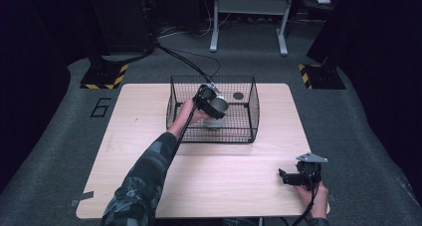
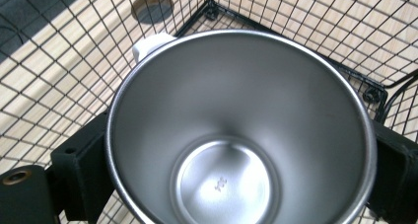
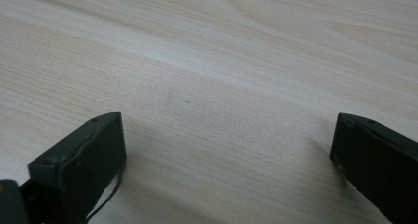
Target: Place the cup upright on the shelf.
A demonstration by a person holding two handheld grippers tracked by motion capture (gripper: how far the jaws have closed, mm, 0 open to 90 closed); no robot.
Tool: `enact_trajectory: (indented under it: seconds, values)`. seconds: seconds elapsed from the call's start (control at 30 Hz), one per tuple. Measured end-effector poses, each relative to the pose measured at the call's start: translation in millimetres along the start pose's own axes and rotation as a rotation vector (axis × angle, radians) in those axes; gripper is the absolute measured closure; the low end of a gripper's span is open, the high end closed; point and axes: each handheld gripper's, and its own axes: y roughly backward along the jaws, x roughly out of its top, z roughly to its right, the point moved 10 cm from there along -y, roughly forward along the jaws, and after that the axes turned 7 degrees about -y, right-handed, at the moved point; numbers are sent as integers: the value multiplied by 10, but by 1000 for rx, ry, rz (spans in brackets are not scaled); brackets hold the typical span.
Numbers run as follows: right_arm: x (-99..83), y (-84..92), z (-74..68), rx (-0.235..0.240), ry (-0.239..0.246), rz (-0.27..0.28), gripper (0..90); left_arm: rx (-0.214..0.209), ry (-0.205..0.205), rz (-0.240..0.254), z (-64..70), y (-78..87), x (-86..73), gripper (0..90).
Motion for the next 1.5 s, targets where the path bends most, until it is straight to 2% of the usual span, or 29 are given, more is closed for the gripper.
enact_trajectory:
  seconds: [0.13,0.63,0.73,0.9,1.13,1.17,1.3,1.5]
  values:
    - [0,0,-1,0,-2,0,0,-2,0,-39,-2,4,-62,65]
    - [2,0,-4,1,-5,1,0,-8,15,-31,20,65,-92,57]
    - [3,-1,-3,1,-4,2,0,5,16,-19,2,123,-71,7]
    - [3,-1,-3,1,-5,2,0,5,17,-21,0,192,-67,1]
    - [0,0,-2,-2,-5,-2,0,20,17,14,4,357,-3,0]
    - [3,-1,-4,1,-5,1,0,22,31,32,13,393,16,0]
    - [3,-1,-3,1,-5,2,0,30,33,67,29,543,49,0]
    - [3,0,-3,1,-5,1,0,32,31,124,158,753,59,0]
